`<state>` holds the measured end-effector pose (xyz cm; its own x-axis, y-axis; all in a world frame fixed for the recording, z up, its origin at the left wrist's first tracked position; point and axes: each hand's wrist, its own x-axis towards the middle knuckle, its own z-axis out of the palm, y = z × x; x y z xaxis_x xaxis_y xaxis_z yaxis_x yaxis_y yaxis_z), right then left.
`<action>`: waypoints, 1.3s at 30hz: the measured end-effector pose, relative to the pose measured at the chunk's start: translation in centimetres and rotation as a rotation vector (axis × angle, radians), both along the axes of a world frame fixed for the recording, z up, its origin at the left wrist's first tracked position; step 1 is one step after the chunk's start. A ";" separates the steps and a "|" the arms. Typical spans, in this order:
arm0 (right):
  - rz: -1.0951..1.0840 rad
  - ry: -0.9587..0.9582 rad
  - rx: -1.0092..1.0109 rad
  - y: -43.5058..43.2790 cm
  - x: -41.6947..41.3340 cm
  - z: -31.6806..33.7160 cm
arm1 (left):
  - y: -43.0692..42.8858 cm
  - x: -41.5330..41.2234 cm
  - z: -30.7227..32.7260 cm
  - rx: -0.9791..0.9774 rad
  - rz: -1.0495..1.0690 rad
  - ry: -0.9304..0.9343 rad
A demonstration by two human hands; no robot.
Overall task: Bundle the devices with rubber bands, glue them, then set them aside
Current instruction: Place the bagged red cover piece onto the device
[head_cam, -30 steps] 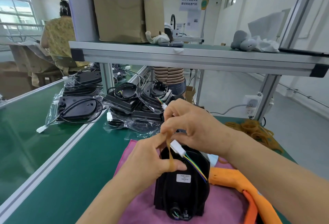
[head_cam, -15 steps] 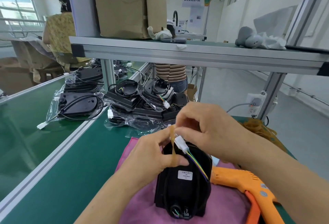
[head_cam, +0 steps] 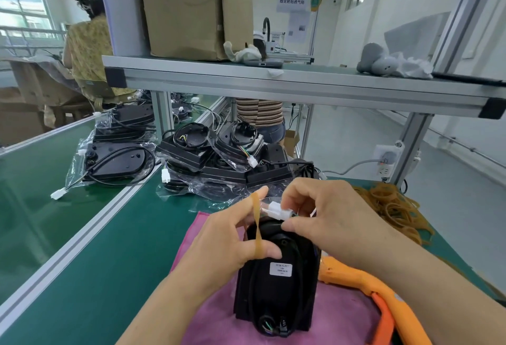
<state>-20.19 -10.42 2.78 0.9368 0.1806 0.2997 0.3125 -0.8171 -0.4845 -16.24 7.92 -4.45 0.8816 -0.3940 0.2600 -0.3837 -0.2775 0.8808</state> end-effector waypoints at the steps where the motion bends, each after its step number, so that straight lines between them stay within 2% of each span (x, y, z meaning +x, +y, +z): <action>1: 0.005 0.020 0.019 0.0 0.2 0.0 | -0.1 -0.2 0.0 -0.004 -0.005 -0.016; 5: 0.046 -0.006 0.022 0.9 0.9 -0.2 | -0.3 -0.7 0.3 0.028 0.008 -0.130; 14: 0.058 -0.062 0.019 2.2 0.2 -1.6 | -0.2 -0.4 0.5 0.049 0.025 -0.189; 18: -0.084 -0.156 -0.126 3.9 -0.4 -2.3 | -0.3 -0.5 0.3 0.059 0.075 -0.199; 22: -0.136 -0.220 -0.281 5.3 -0.1 -1.2 | -0.3 -0.6 0.3 0.057 0.084 -0.186; 29: -0.139 -0.205 -0.317 4.8 -0.7 0.6 | -0.2 -1.1 0.7 0.028 0.059 -0.174; 32: -0.130 -0.199 -0.260 3.3 -0.9 1.3 | -0.1 -1.3 0.7 0.020 0.054 -0.163; 36: -0.202 -0.137 0.045 -0.5 -0.5 1.3 | -0.1 -1.3 0.7 0.052 0.081 -0.181; 39: -0.252 -0.066 0.158 -2.3 0.1 0.2 | -0.1 -1.2 0.9 0.071 0.072 -0.207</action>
<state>-20.10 -12.76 2.96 0.9239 -0.1084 0.3669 0.1447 -0.7887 -0.5975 -17.49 7.78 -3.53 0.8390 -0.3557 0.4118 -0.5309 -0.3690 0.7629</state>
